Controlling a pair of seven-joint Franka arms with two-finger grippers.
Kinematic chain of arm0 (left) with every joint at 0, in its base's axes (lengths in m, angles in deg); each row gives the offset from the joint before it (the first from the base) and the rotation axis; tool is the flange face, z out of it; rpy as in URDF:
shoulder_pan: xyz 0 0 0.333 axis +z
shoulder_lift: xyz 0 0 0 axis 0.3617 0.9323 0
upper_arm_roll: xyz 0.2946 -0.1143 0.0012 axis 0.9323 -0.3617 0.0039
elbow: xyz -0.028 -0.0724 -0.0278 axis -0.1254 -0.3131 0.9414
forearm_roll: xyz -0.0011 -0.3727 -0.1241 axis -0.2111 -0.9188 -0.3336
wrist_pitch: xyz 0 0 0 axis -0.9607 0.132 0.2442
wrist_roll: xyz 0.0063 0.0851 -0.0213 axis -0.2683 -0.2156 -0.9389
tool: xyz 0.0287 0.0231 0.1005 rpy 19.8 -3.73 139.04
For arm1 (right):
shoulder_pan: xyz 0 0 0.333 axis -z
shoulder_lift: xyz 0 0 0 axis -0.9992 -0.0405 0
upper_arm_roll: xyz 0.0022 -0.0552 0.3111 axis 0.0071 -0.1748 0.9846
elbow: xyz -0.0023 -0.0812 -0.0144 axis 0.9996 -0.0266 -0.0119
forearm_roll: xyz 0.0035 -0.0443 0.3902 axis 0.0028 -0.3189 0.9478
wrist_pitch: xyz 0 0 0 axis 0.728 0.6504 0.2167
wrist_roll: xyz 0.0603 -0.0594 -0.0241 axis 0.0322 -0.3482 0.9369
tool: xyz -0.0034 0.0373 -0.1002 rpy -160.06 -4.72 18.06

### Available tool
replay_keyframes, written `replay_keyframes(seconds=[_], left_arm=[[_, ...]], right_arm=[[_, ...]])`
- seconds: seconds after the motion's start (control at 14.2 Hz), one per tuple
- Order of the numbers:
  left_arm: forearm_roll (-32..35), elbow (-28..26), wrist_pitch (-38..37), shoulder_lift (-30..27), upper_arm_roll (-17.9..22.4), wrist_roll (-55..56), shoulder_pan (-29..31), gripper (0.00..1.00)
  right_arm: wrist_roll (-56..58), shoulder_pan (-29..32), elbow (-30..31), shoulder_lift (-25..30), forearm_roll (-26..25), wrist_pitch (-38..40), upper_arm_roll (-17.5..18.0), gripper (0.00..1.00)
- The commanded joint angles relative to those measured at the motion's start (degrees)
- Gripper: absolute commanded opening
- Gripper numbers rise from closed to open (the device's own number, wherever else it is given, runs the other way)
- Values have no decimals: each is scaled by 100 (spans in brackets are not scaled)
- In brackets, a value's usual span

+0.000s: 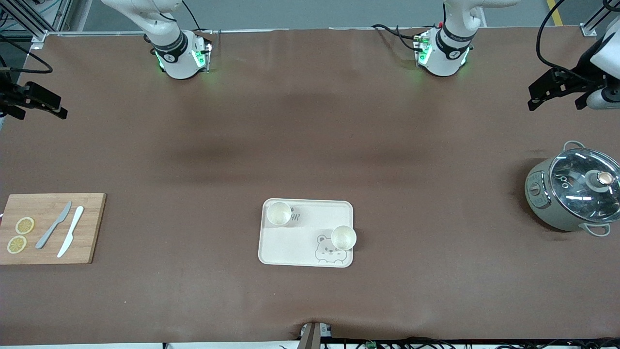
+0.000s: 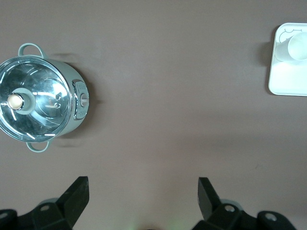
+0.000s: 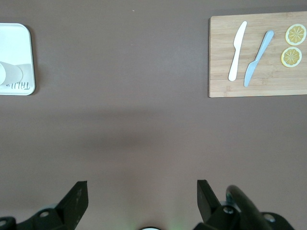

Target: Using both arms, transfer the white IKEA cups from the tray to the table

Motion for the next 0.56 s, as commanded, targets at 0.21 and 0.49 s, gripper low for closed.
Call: replay_keyframes(seconds=[0.21, 0.49], left_arm=[[126, 226, -148, 161, -1, -23, 0, 100], [398, 613, -148, 688, -44, 20, -87, 100]], right_arm=[[39, 64, -118, -40, 40, 65, 60, 100], [31, 134, -136, -66, 83, 65, 51, 100]])
